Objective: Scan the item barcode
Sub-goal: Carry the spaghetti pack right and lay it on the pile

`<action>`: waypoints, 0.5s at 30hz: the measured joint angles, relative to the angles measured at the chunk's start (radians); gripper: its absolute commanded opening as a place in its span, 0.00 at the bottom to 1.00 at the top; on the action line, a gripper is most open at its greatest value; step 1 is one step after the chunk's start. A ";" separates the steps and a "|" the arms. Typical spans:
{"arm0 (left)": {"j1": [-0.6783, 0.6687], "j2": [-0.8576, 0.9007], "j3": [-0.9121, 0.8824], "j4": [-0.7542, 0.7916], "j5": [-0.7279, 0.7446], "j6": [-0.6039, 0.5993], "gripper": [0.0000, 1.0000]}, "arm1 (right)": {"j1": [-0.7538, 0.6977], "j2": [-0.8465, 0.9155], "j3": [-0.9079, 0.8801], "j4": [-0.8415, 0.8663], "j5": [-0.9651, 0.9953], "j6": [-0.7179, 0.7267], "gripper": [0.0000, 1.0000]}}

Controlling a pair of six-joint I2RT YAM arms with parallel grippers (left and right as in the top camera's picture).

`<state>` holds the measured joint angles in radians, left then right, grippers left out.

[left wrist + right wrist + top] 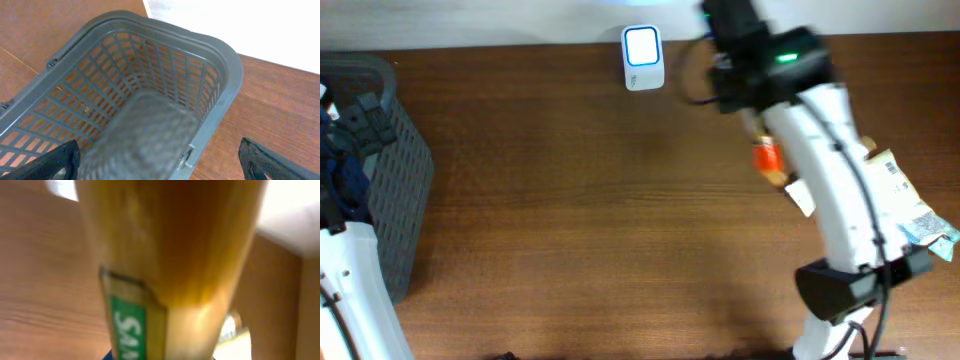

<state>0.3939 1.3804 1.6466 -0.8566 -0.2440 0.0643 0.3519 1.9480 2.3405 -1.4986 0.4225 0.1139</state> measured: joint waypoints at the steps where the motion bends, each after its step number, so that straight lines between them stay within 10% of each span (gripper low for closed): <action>1: 0.000 0.000 0.000 0.000 0.000 0.000 0.99 | -0.060 0.004 0.000 -0.043 0.003 0.063 0.04; 12: 0.000 0.000 0.000 0.000 0.000 0.000 0.99 | -0.566 0.101 -0.457 0.066 -0.164 0.613 0.06; 15: 0.000 0.000 0.000 0.001 0.000 0.000 0.99 | -0.658 0.101 -0.563 0.087 -0.179 0.744 0.79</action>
<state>0.3939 1.3804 1.6466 -0.8558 -0.2440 0.0643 -0.3061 2.0491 1.7779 -1.4113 0.2440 0.8577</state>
